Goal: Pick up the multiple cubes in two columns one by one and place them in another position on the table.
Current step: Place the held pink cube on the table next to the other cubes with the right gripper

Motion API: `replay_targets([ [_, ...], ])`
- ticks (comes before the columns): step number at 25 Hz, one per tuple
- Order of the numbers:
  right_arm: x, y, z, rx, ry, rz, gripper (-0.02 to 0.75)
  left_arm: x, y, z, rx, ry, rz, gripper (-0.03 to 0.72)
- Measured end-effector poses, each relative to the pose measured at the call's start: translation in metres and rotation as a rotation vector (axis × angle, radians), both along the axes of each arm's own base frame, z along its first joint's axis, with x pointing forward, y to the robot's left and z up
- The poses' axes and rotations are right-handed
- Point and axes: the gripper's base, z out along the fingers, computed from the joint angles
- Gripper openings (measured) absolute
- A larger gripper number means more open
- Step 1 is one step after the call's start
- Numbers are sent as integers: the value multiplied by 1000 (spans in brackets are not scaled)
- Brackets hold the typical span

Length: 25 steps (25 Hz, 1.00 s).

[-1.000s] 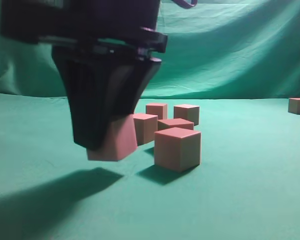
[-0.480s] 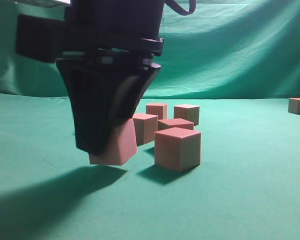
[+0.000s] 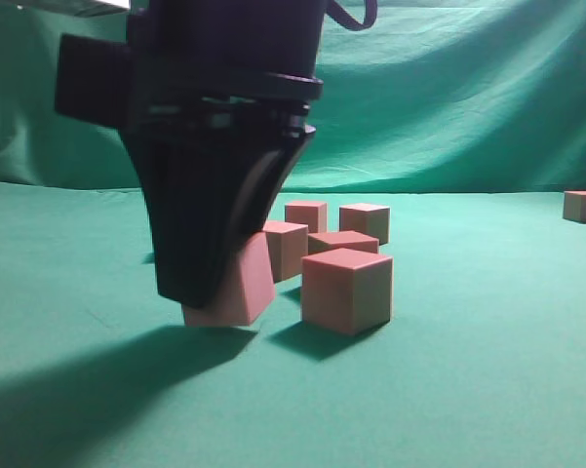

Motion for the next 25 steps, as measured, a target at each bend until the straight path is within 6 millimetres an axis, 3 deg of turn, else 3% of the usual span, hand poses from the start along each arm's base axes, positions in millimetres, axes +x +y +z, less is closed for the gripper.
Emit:
replay_targets([
  [14, 0, 1, -7, -10, 15, -3, 251, 0, 0, 0, 0, 0, 0, 0],
  [21, 1, 3, -1, -16, 19, 1, 616, 0, 0, 0, 0, 0, 0, 0],
  [25, 8, 13, 35, 20, -6, -3, 619, 0, 0, 0, 0, 0, 0, 0],
])
